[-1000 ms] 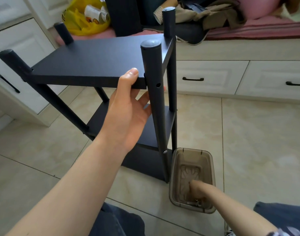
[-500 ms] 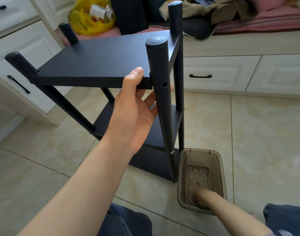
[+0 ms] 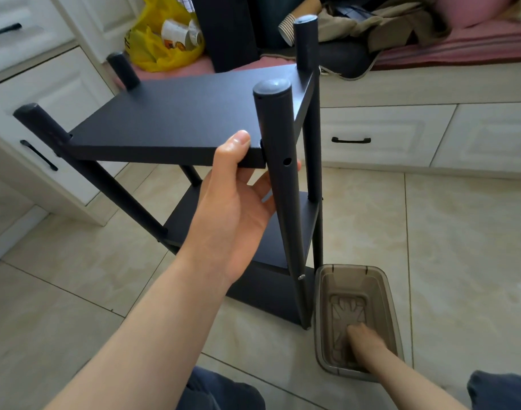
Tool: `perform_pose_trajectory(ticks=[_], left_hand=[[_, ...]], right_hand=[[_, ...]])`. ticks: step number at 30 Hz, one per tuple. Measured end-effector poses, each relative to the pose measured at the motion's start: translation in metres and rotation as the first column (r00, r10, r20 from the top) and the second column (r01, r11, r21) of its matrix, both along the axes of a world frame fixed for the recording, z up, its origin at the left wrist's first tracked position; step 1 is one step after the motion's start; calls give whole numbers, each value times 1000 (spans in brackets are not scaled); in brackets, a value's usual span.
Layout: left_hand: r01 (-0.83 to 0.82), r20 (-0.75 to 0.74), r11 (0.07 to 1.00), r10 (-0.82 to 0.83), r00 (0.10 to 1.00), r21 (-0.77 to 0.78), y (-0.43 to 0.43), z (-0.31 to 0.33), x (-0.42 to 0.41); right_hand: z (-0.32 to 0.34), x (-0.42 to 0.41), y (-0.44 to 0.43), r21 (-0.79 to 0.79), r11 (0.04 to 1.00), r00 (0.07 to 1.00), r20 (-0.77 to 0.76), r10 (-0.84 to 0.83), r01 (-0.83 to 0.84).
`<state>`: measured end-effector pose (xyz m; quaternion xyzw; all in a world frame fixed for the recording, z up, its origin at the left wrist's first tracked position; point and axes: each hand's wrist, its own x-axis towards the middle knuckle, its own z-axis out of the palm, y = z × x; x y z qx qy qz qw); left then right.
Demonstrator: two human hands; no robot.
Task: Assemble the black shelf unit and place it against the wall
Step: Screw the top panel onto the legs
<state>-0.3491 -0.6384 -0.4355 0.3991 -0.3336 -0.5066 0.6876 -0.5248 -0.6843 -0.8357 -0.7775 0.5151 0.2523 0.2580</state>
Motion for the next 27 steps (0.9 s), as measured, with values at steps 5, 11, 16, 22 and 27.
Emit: perform_pose_trajectory(ticks=[5, 11, 16, 22, 27], left_hand=[[-13, 1, 1000, 13, 1000, 4, 0, 1, -1], [-15, 7, 1000, 16, 1000, -14, -1, -1, 0], [-6, 5, 1000, 6, 1000, -22, -1, -1, 1], [-28, -7, 1000, 28, 1000, -11, 0, 1, -3], [-8, -28, 1000, 8, 1000, 0, 4, 2, -2]], right_hand=[[2, -1, -2, -1, 1000, 1000, 10, 15, -15], [3, -2, -3, 9, 999, 999, -1, 41, -41], [13, 2, -7, 4, 998, 998, -14, 67, -67], [62, 17, -27, 7, 986, 986, 27, 164, -164], [141, 32, -42, -16, 956, 954, 66, 292, -292]])
